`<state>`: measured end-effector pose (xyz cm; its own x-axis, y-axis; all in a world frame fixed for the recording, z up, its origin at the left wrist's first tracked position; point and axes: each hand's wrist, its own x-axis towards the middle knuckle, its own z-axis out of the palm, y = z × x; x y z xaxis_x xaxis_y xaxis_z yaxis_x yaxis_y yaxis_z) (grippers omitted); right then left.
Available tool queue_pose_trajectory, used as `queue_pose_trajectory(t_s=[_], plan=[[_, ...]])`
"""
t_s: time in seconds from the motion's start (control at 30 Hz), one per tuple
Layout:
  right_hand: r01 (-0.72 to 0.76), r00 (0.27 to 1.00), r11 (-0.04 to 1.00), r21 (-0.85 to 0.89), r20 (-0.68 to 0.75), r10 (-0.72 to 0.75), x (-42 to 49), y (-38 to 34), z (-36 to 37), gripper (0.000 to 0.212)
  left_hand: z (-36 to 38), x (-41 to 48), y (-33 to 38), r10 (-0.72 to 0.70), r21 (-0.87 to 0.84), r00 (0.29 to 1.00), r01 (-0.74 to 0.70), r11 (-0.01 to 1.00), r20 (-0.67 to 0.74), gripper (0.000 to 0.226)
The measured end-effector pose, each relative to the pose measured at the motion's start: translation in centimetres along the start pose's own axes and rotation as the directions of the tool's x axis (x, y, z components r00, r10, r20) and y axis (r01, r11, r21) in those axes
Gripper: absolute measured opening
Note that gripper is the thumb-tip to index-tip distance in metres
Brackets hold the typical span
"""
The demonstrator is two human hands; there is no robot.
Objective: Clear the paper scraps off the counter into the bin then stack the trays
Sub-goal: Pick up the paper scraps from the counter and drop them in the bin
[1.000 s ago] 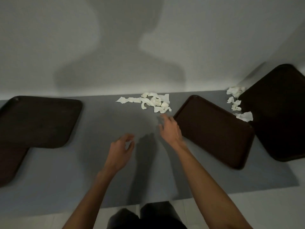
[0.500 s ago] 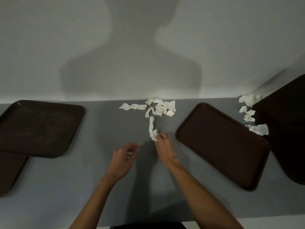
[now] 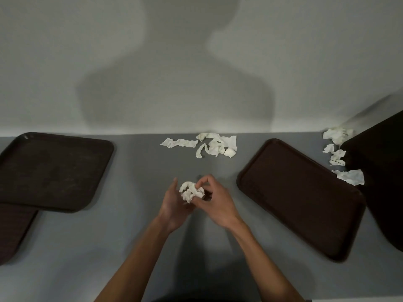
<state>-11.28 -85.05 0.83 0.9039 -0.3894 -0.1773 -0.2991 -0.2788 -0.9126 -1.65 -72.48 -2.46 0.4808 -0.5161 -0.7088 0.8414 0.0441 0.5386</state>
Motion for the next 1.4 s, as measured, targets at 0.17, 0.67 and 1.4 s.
queue_pose_trajectory(t_s=[0.17, 0.67, 1.4], plan=[[0.140, 0.980, 0.905, -0.401, -0.073, -0.184, 1.4, 2.3, 2.1, 0.023, 0.6, 0.7, 0.9, 0.048, 0.017, 0.997, -0.048, 0.999, -0.056, 0.049], [0.032, 0.999, 0.996, -0.078, -0.030, -0.034, 3.6, -2.1, 4.8, 0.042, 1.3, 0.2, 3.5, 0.256, 0.312, 0.948, -0.189, 0.931, -0.190, 0.033], [0.205, 0.978, 0.775, -0.598, 0.095, -0.186, 12.4, 6.0, 13.0, 0.019, -8.6, -5.5, 2.0, 0.436, 0.472, 0.814, -0.232, 0.851, -0.385, 0.051]])
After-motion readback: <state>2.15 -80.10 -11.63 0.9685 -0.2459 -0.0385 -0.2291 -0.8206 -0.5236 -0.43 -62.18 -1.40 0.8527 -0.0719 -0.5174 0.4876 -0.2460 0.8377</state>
